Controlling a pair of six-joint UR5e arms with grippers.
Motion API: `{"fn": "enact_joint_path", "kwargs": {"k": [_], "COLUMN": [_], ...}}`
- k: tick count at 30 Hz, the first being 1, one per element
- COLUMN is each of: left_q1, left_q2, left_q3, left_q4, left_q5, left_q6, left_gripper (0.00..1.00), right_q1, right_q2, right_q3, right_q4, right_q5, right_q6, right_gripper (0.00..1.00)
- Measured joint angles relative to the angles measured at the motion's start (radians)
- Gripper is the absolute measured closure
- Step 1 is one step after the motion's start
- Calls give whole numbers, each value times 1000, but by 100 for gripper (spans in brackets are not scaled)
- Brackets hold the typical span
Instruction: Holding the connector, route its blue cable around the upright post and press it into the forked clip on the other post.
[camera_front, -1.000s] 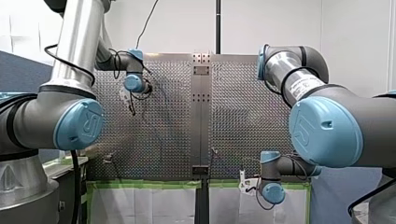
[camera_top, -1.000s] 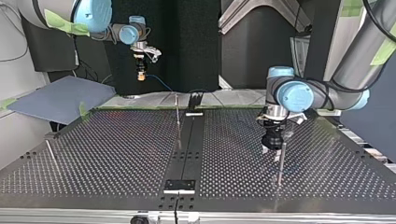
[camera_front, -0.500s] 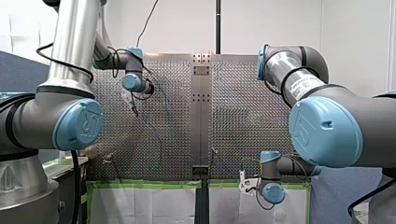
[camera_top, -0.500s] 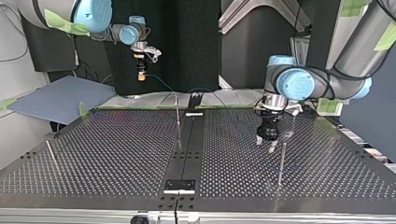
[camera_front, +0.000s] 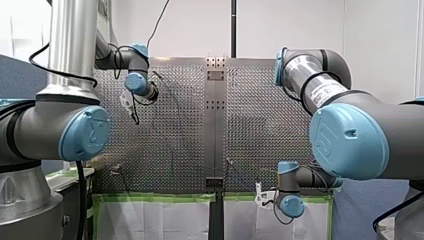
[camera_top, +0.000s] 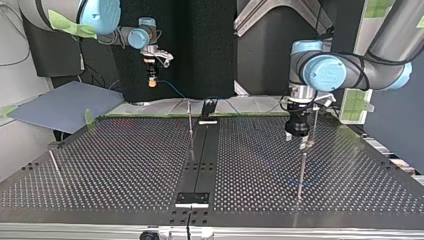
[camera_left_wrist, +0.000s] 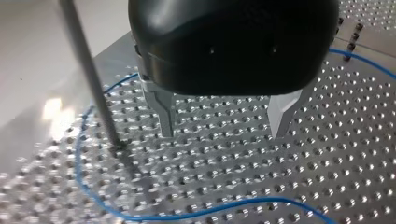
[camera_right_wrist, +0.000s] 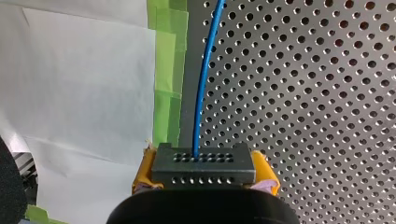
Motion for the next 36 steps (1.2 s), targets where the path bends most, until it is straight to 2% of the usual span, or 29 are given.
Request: {"fn": "enact_joint_path", "kwargs": {"k": [4,8,17,27,31,36], "left_q1": [6,11,22,33,34,32], "left_q2": [31,62,139,218,247,274], "left_q3": [1,18,92,171,199,240], "left_q4": [-31,-62,-139,-218,-247,-288], "left_q5": [-30,-41,-56,-117,-105,-68], "left_q6": [18,34,75,138,158,196], "left_gripper": [0,0,0,0,0,0], "right_q1": [0,-1,-1,-1,-1,-3], "right_q2": [0,0,0,0,0,0], "right_q3": [-4,-5,-5,-5,-6,-6], "right_q4": [8,12,17,18,20,24], "right_q5": [0,0,0,0,-1,0], "right_q6": [0,0,0,0,0,0], "right_gripper": [100,100,100,100,100,100]}}
